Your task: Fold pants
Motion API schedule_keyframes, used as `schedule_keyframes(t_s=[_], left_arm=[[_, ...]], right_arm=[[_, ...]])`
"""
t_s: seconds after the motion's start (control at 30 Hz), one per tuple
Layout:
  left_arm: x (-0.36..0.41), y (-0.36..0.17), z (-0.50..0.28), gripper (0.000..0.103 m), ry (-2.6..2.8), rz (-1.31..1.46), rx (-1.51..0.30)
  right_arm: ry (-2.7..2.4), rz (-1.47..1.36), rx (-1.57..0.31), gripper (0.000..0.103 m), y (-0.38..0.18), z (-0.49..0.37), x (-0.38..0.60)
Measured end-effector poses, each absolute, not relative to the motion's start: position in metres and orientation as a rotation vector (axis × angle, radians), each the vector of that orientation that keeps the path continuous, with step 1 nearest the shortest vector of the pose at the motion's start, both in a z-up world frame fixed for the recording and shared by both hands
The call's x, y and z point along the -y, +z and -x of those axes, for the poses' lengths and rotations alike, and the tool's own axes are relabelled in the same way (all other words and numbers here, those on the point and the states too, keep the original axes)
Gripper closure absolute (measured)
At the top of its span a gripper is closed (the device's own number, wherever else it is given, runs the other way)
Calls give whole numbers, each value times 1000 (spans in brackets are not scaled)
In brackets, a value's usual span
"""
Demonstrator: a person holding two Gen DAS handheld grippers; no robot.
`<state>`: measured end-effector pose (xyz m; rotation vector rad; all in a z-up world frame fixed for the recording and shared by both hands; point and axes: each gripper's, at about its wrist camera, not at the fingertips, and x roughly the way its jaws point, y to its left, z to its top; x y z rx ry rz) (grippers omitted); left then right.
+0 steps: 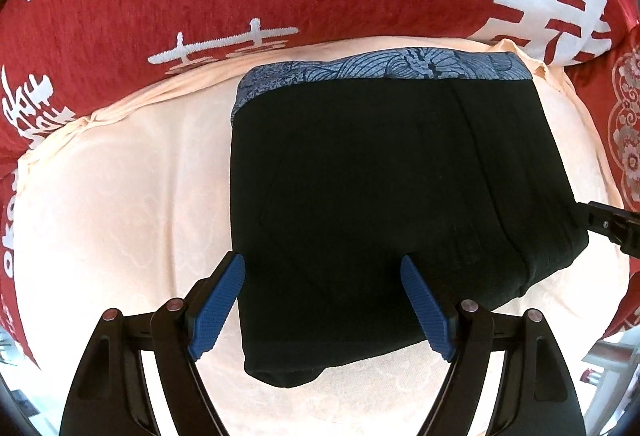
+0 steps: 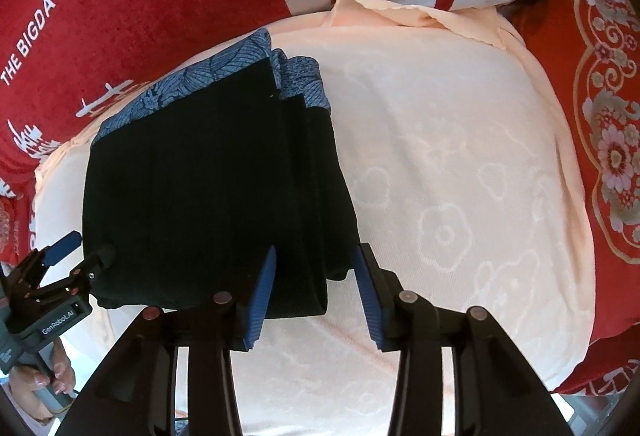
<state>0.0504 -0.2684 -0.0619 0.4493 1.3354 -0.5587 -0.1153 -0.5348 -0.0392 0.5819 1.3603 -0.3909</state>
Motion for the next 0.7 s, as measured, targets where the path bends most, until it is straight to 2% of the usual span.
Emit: schedule_keyframes(t_s=[0.03, 0.07, 0.27, 0.5, 0.7], left_arm=[[268, -62, -51, 7, -555, -453, -1335], [267, -63, -52, 0, -545, -458, -1334], [264, -70, -62, 0, -529, -439, -1371], [264, -72, -67, 0, -520, -436, -1388], [260, -73, -76, 0, -506, -418, -1399]], right_arm=[[-394, -581, -1361, 58, -39, 116, 535], [-397, -581, -1362, 58, -38, 116, 535], [-410, -562, -1362, 46, -31, 118, 533], [-399, -554, -1349, 24, -24, 120, 526], [-385, -564, -1344, 24, -24, 121, 523]])
